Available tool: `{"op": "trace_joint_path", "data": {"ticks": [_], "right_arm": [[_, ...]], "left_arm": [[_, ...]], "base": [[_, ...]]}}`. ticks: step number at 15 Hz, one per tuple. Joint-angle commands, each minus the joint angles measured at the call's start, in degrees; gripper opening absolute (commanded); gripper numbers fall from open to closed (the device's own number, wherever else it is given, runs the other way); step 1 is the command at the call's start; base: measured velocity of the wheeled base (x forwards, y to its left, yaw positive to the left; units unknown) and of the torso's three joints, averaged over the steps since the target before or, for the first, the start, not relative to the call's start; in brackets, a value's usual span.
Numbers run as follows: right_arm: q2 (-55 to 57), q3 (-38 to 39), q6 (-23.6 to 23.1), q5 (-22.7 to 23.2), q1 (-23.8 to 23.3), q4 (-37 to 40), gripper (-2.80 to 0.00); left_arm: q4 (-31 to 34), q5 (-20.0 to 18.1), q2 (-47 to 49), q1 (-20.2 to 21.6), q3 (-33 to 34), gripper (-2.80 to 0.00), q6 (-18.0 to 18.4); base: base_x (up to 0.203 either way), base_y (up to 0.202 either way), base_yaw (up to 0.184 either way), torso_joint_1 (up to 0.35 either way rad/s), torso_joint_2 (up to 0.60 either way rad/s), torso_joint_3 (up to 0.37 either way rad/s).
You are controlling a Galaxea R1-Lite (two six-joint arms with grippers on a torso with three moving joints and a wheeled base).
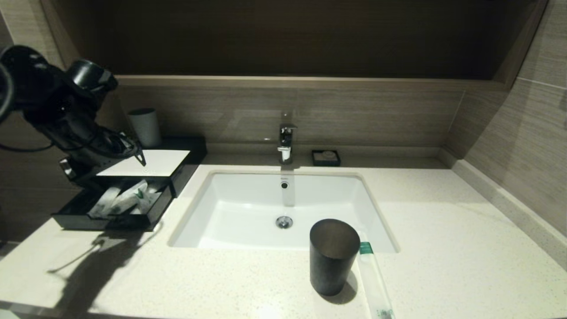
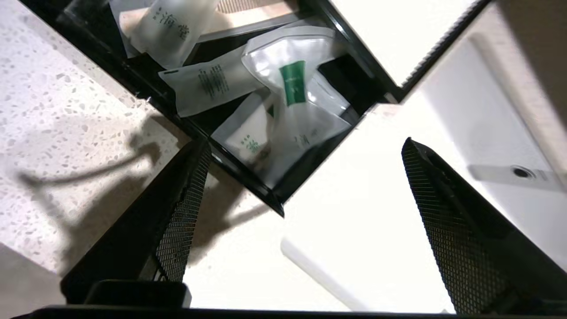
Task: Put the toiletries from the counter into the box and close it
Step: Pick up the cup
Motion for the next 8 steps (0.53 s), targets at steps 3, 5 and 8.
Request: {"op": "trace_joint_path", "data": {"ticks": [3, 5, 8], "right_arm": [[0.0, 0.0, -0.05, 0.0, 0.0, 0.0, -2.8], [0.0, 0.0, -0.05, 0.0, 0.0, 0.0, -2.8], [0.0, 0.0, -0.05, 0.0, 0.0, 0.0, -2.8]], "left_arm": [[2.01, -0.9, -10.93, -3.27, 0.54, -2.8, 6.47], [2.44, -3.45, -13.66, -4.81, 4.07, -2.8, 13.56], [2.01, -6.21, -18.43, -5.04, 13.29, -2.8, 22.5]], "base": [[0.0, 0.0, 0.0, 0.0, 0.0, 0.0], [0.0, 0.0, 0.0, 0.0, 0.0, 0.0], [0.0, 0.0, 0.0, 0.0, 0.0, 0.0]]}}
